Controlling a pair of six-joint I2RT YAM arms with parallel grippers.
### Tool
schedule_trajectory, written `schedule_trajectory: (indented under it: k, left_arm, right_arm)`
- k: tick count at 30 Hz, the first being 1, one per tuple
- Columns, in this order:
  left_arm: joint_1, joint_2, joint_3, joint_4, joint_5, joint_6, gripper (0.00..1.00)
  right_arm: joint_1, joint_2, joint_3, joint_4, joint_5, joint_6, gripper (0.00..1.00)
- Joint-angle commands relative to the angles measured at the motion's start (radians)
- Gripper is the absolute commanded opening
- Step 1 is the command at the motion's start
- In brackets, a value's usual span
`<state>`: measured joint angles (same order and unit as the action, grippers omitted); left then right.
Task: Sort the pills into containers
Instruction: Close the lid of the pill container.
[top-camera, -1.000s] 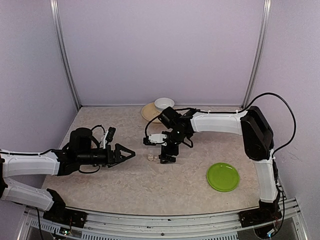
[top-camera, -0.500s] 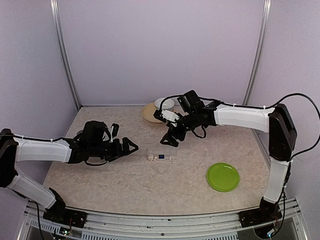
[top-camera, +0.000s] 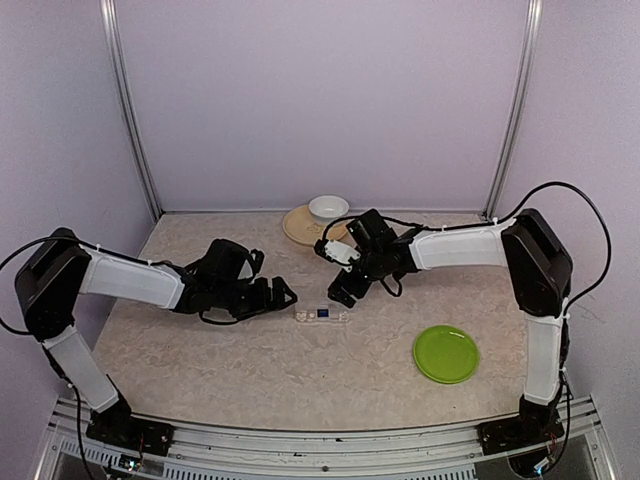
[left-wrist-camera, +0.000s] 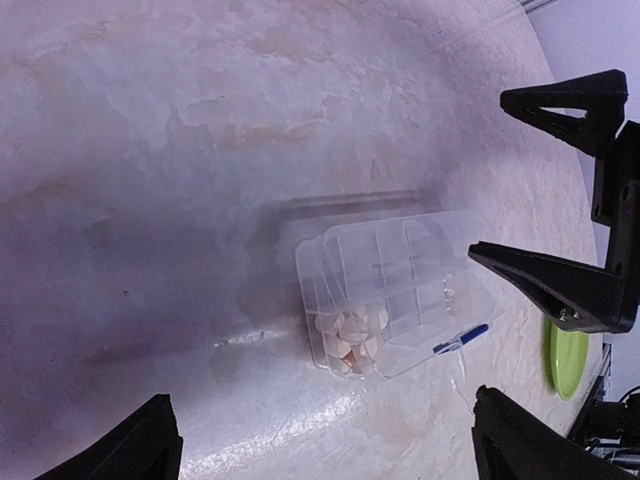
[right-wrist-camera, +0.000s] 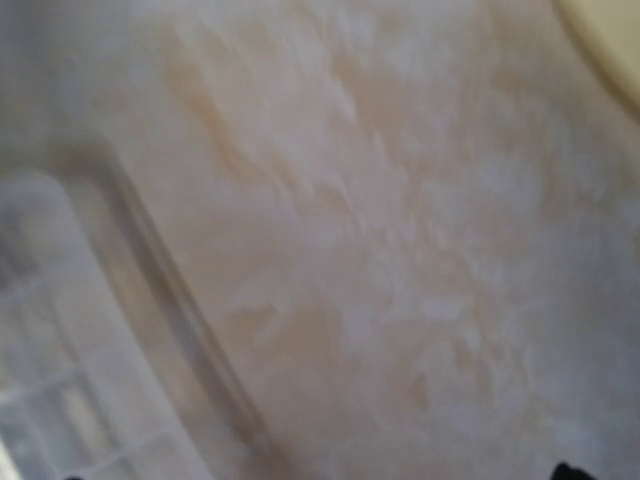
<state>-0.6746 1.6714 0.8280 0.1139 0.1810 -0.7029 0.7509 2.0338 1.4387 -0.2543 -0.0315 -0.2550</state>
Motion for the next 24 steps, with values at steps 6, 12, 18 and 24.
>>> schedule_trajectory:
  k: [6,12,18,24]
  left_arm:
    - [-0.053,0.082,0.075,-0.038,-0.035,0.032,0.99]
    - [-0.080,0.127,0.113,-0.063,-0.040,0.044,0.96]
    - [-0.101,0.178,0.162,-0.121,-0.060,0.059,0.92]
    - [-0.099,0.221,0.204,-0.178,-0.091,0.080,0.91]
  right_arm:
    - [0.019,0.021,-0.065,0.042,0.063,0.013,1.00]
    - [0.020,0.015,-0.097,0.060,0.080,0.006,1.00]
    - [0.024,0.016,-0.107,0.070,0.084,0.000,1.00]
    - [0.026,0.010,-0.111,0.071,0.089,-0.006,1.00]
